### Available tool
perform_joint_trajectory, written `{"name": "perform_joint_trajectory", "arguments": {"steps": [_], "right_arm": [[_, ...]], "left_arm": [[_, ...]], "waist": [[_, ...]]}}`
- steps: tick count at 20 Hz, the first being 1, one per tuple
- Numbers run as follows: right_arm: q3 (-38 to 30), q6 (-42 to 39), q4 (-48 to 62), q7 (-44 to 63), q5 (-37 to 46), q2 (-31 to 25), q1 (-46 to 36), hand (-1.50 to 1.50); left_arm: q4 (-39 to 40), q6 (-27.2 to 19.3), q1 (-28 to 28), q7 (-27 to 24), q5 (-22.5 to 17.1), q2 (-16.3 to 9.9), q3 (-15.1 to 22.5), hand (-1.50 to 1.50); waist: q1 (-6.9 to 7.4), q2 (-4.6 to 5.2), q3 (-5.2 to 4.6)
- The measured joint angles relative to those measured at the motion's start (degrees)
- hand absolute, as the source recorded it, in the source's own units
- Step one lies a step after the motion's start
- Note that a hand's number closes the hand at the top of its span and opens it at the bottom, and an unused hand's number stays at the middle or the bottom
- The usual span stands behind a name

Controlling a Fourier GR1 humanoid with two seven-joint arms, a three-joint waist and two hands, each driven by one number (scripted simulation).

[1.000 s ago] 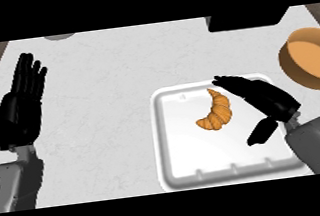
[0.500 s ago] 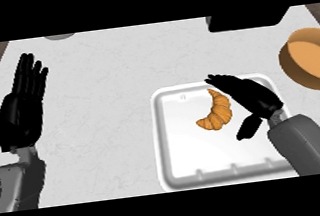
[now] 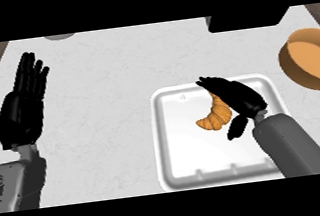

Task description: Pick the croissant from the tray and place it in the pot

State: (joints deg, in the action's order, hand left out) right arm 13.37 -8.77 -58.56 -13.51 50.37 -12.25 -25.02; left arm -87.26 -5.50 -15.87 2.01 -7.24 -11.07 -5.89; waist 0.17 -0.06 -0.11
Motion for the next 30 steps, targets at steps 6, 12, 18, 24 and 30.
{"name": "perform_joint_trajectory", "arguments": {"steps": [6, 12, 18, 24, 30], "right_arm": [[-0.1, 1.9, 5.0, -3.0, 2.8, 2.2, -2.2, 1.5], [1.0, 5.8, 8.3, -9.9, 5.4, 3.0, -4.0, 1.5], [2.0, 7.8, 8.6, -9.8, 8.8, 4.7, -4.6, 1.5], [1.3, 11.2, 2.1, -5.9, 10.9, 4.9, -1.4, 1.5], [-8.5, 12.9, 5.6, 17.6, 12.4, 8.8, -12.5, 1.5]], "left_arm": [[-0.3, 0.6, -0.4, 0.8, -0.4, -0.2, -0.8, 0.0], [-1.5, 0.3, 0.5, 0.9, 0.6, 0.5, 0.1, 0.0], [-2.3, 0.3, 0.9, 1.4, 0.7, 0.6, -0.1, 0.0], [-1.4, 0.3, 0.2, 1.5, 0.7, 0.4, -0.8, 0.0], [-1.9, 1.5, -0.6, 1.3, 0.1, 0.4, -0.3, 0.0]], "waist": [[0.02, -0.38, -0.5], [0.1, -0.71, -0.84], [-0.06, -0.76, -0.96], [-0.67, -0.58, -0.67], [1.91, 0.59, -0.23]]}}
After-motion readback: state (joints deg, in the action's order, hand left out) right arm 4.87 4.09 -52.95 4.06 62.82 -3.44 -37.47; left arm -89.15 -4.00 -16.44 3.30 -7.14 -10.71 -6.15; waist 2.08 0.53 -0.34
